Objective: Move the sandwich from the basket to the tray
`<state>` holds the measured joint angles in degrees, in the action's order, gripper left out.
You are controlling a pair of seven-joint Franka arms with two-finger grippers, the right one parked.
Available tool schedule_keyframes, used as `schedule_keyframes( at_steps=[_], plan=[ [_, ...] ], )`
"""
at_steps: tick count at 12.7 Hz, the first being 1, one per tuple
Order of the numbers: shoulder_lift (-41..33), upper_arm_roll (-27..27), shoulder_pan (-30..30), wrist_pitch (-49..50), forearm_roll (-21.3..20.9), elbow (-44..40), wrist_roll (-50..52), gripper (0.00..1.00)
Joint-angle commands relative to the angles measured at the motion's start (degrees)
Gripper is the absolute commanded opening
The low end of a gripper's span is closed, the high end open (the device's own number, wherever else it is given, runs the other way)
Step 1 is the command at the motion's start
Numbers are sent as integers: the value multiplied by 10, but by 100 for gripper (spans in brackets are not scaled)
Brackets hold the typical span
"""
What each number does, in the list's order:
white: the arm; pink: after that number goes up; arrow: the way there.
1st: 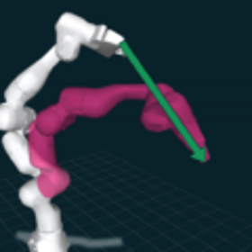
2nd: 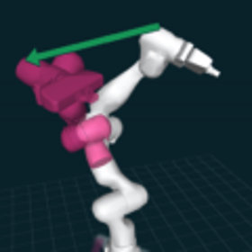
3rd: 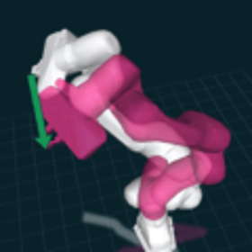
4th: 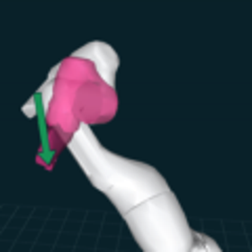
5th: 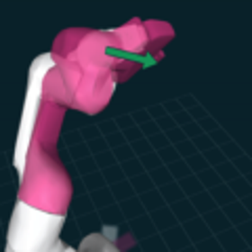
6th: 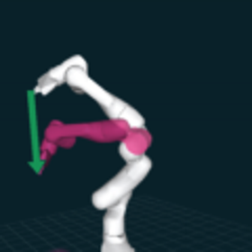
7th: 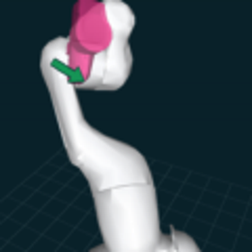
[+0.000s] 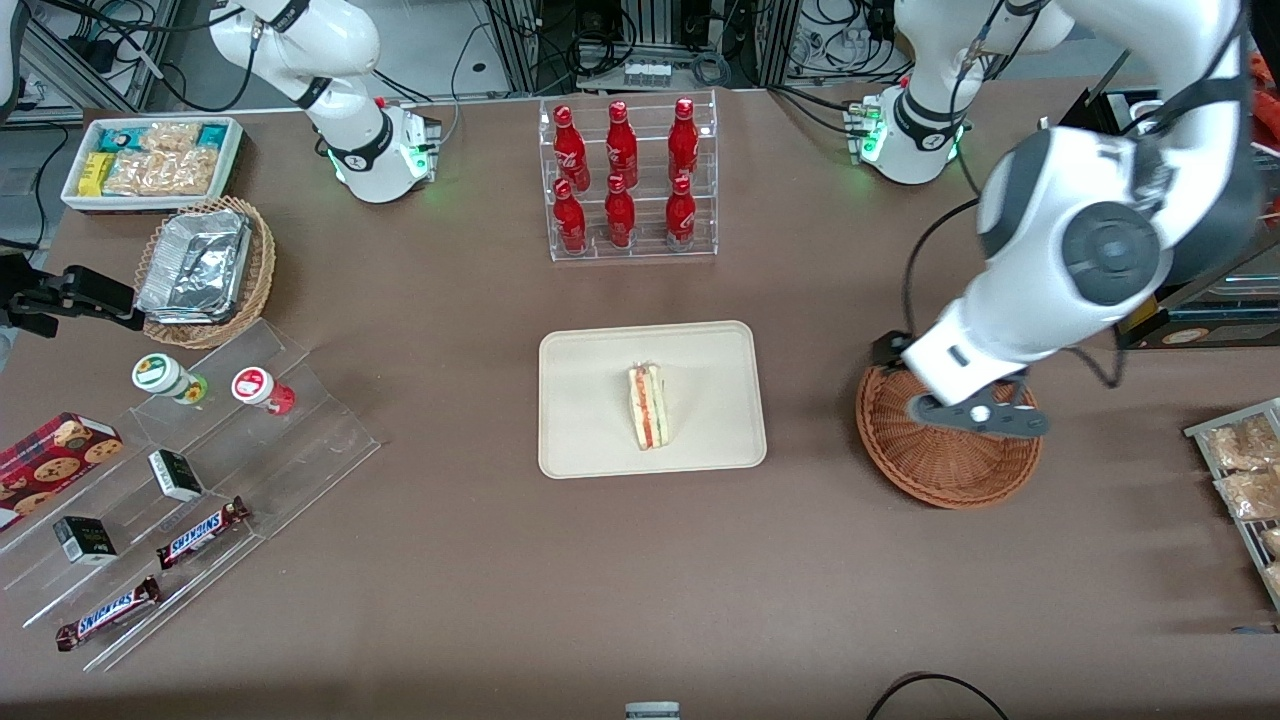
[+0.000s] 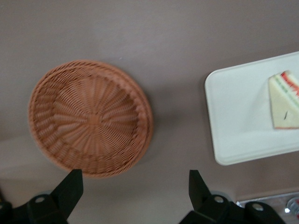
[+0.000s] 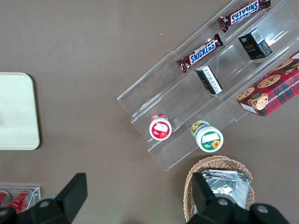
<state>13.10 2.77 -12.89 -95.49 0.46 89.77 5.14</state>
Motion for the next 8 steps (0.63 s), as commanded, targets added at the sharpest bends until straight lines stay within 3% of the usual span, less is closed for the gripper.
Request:
schedule_keyframes(
  at_steps=[1,4,8],
  plan=[
    [-58,5,31,25,2,45,-35,100],
    [-118,8,60,35,2,96,-36,100],
    [-156,36,123,100,2,88,-72,100]
  ],
)
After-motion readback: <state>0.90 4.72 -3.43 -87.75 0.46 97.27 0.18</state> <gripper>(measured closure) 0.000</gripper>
